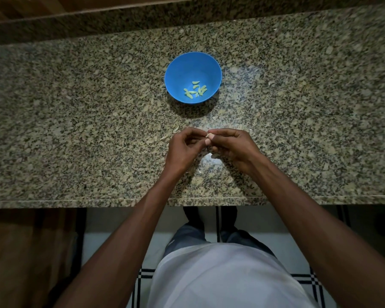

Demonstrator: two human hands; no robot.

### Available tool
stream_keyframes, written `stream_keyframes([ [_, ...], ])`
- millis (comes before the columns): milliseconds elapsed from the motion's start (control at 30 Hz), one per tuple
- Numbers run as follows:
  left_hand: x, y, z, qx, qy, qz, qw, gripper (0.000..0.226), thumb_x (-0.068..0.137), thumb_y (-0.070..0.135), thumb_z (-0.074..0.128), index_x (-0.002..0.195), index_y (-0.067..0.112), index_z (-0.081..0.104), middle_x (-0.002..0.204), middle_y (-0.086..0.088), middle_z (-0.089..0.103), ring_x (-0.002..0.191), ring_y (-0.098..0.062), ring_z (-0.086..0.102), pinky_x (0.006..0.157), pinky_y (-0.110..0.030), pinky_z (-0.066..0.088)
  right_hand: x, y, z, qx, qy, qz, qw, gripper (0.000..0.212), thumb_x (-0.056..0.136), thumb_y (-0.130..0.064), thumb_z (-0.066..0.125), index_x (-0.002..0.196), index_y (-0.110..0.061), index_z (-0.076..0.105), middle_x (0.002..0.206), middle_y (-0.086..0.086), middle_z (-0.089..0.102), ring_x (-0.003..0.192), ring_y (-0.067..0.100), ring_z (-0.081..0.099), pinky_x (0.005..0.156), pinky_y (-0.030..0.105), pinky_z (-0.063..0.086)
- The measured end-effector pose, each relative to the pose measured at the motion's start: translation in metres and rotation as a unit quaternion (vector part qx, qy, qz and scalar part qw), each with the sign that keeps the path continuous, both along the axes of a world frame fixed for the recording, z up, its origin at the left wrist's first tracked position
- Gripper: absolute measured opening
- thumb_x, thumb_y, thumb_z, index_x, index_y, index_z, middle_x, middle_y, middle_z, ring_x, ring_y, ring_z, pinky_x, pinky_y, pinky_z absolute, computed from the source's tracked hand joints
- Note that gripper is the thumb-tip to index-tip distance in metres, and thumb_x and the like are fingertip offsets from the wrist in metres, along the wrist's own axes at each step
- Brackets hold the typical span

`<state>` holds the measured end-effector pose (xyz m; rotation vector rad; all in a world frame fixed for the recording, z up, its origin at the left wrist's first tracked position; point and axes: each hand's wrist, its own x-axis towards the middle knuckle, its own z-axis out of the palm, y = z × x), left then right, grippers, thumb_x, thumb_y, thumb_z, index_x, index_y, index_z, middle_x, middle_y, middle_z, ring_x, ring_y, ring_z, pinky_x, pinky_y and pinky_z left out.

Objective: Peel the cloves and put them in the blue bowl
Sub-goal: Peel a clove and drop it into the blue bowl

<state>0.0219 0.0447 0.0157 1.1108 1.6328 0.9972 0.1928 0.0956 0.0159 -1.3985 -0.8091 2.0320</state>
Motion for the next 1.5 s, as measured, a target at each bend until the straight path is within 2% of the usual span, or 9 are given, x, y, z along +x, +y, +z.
stream_keyframes([
  [167,0.000,-0.002,-0.002,0.059,0.147,-0.015,0.987,0.010,0.093,0.014,0.075,0.101,0.009,0.079,0.092,0.001,0.077,0.085,-0.007,0.073,0.078,-0.029,0.063,0.002,0.002,0.008,0.021,-0.025,0.041,0.999,0.018,0.087,-0.003,0.080,0.105,0.000,0.078,0.099,0.018,0.079,0.093,0.027,0.075,0.083,0.032,0.063],
  [367,0.009,-0.001,-0.001,0.120,0.301,-0.057,0.944,0.013,0.091,-0.009,0.063,0.094,0.000,0.073,0.083,-0.012,0.071,0.073,-0.023,0.065,0.066,-0.043,0.059,0.001,0.006,0.005,0.114,-0.120,0.088,0.982,0.016,0.085,-0.005,0.084,0.099,0.000,0.080,0.089,0.015,0.080,0.090,0.034,0.078,0.084,0.040,0.065],
  [633,0.006,0.000,-0.002,0.106,0.312,-0.093,0.939,0.011,0.092,-0.009,0.062,0.091,0.001,0.069,0.081,-0.012,0.068,0.073,-0.026,0.063,0.064,-0.048,0.057,0.003,0.026,0.011,0.140,-0.182,0.194,0.954,0.014,0.084,-0.008,0.084,0.095,-0.002,0.080,0.085,0.012,0.080,0.084,0.026,0.079,0.082,0.039,0.065],
  [733,0.001,0.001,0.001,0.100,0.298,-0.122,0.942,0.009,0.093,-0.006,0.063,0.093,0.001,0.069,0.083,-0.009,0.070,0.073,-0.021,0.065,0.065,-0.041,0.058,0.003,0.034,0.013,0.079,-0.166,0.220,0.958,0.008,0.086,-0.003,0.082,0.094,-0.001,0.080,0.084,0.012,0.079,0.081,0.022,0.076,0.078,0.032,0.064],
  [833,-0.003,0.000,0.004,0.074,0.257,-0.108,0.957,0.012,0.097,-0.003,0.059,0.097,0.003,0.069,0.084,-0.002,0.069,0.070,-0.006,0.063,0.065,-0.025,0.057,0.000,0.034,0.013,-0.003,-0.106,0.177,0.978,0.012,0.089,0.002,0.077,0.100,0.004,0.078,0.091,0.017,0.079,0.085,0.021,0.076,0.077,0.029,0.065],
  [933,-0.002,-0.002,0.002,0.069,0.249,-0.091,0.962,0.007,0.098,0.006,0.062,0.100,0.006,0.068,0.086,-0.002,0.069,0.073,-0.012,0.065,0.068,-0.030,0.058,-0.003,0.029,0.010,-0.010,-0.087,0.132,0.987,0.014,0.090,0.000,0.076,0.103,0.005,0.077,0.094,0.018,0.079,0.085,0.021,0.076,0.083,0.033,0.065],
  [1067,-0.001,-0.003,0.000,0.084,0.276,-0.093,0.953,0.008,0.095,0.013,0.068,0.099,0.006,0.069,0.086,-0.004,0.069,0.074,-0.016,0.064,0.068,-0.040,0.058,-0.008,0.023,0.010,-0.022,-0.085,0.102,0.991,0.013,0.090,0.001,0.076,0.101,0.006,0.077,0.091,0.016,0.079,0.082,0.021,0.075,0.077,0.029,0.065],
  [1233,0.005,-0.003,0.000,0.117,0.324,-0.089,0.934,0.009,0.095,0.013,0.069,0.094,0.006,0.064,0.084,-0.003,0.062,0.075,-0.018,0.056,0.066,-0.035,0.053,-0.015,0.020,0.011,-0.027,-0.102,0.073,0.992,0.011,0.090,-0.001,0.077,0.099,0.005,0.078,0.092,0.017,0.079,0.079,0.020,0.075,0.075,0.028,0.064],
  [1500,0.005,0.000,-0.005,0.100,0.310,-0.072,0.943,0.010,0.096,0.013,0.067,0.092,0.006,0.061,0.082,-0.004,0.062,0.069,-0.017,0.056,0.060,-0.034,0.051,-0.020,0.015,0.006,0.026,-0.153,0.074,0.985,0.010,0.090,-0.004,0.078,0.096,0.005,0.077,0.087,0.016,0.078,0.072,0.019,0.072,0.074,0.032,0.064],
])
